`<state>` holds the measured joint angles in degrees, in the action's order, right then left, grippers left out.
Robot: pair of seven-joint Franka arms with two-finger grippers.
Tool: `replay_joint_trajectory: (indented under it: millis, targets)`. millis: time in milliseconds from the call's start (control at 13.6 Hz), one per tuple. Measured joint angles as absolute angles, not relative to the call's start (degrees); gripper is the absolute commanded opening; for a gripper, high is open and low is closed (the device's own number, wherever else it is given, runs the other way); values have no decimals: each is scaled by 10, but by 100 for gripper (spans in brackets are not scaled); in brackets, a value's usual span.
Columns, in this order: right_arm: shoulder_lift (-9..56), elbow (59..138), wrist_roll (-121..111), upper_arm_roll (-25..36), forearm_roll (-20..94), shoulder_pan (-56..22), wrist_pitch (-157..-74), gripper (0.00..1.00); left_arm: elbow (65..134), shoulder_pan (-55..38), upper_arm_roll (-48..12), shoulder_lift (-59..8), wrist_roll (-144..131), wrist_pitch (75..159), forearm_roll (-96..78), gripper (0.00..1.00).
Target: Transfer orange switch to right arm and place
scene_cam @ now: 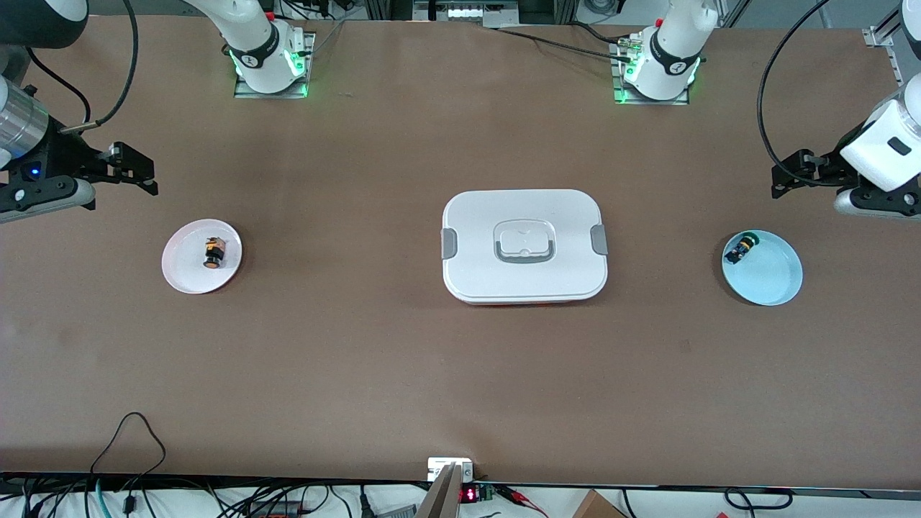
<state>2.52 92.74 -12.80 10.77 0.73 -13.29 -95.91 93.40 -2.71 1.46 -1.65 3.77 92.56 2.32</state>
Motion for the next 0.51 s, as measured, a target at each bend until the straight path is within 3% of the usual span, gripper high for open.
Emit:
replay_joint_trajectory:
  millis: [514]
  targets:
    - [28, 922, -128, 108, 5, -132, -957, 100, 934, -27, 15, -16, 38, 924, 23, 100]
